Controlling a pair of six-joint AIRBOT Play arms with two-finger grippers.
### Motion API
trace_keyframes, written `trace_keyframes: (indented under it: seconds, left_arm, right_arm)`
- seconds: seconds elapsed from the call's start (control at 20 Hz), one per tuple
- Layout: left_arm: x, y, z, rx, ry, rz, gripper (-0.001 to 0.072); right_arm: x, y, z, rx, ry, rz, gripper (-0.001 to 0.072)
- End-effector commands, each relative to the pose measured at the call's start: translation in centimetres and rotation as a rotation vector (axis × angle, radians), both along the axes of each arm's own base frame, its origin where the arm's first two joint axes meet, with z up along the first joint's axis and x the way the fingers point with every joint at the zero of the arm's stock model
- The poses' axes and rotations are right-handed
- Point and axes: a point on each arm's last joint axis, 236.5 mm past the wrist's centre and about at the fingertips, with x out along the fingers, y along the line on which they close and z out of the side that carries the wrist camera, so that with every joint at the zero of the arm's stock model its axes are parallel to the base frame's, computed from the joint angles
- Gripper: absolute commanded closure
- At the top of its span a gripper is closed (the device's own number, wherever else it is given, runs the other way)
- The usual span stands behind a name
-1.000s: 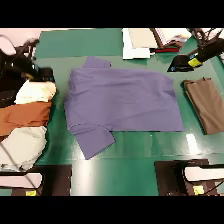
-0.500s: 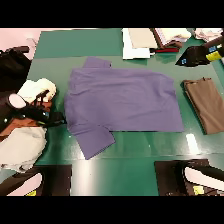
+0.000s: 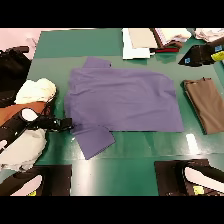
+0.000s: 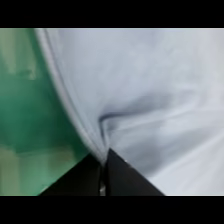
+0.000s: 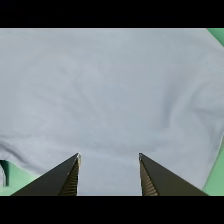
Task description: Fold the shirts.
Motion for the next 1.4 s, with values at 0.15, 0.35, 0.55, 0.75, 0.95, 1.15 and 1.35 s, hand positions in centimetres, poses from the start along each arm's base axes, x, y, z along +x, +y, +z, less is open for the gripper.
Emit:
trace_keyframes:
  seconds: [0.15,0.35,0.55,0.75,0.95,1.15,1.35]
  left_arm:
    - [3.2,-0.6,4.9,0.007,-0.144,-0.047,0.0682]
    - [5.1,-0.7,8.3,0.01,-0.229,-0.061,0.0681]
    - [5.3,-0.8,8.6,0.009,-0.236,-0.062,0.0681]
    - [5.3,-0.8,8.6,0.007,-0.235,-0.061,0.0682]
    - [5.2,-0.8,8.6,0.007,-0.232,-0.062,0.0681]
    - [4.9,-0.9,8.5,0.006,-0.221,-0.069,0.0682]
    - [5.2,-1.0,9.5,0.003,-0.236,-0.079,0.0682]
  right_arm:
    - [-5.4,-7.2,-9.2,0.036,0.255,-0.233,0.0284]
    - [-13.1,-12.7,-20.4,0.161,0.476,-0.532,0.0123]
    - [-18.2,-13.4,-27.5,0.269,0.58,-0.696,0.0284]
    - [-18.5,-12.7,-29.7,0.281,0.598,-0.706,0.0284]
    - [-15.7,-10.0,-31.0,0.353,0.607,-0.643,0.0285]
    - [-13.5,-7.5,-32.0,0.327,0.582,-0.555,0.0471]
    - [-11.4,-6.2,-30.0,0.258,0.472,-0.46,0.0695]
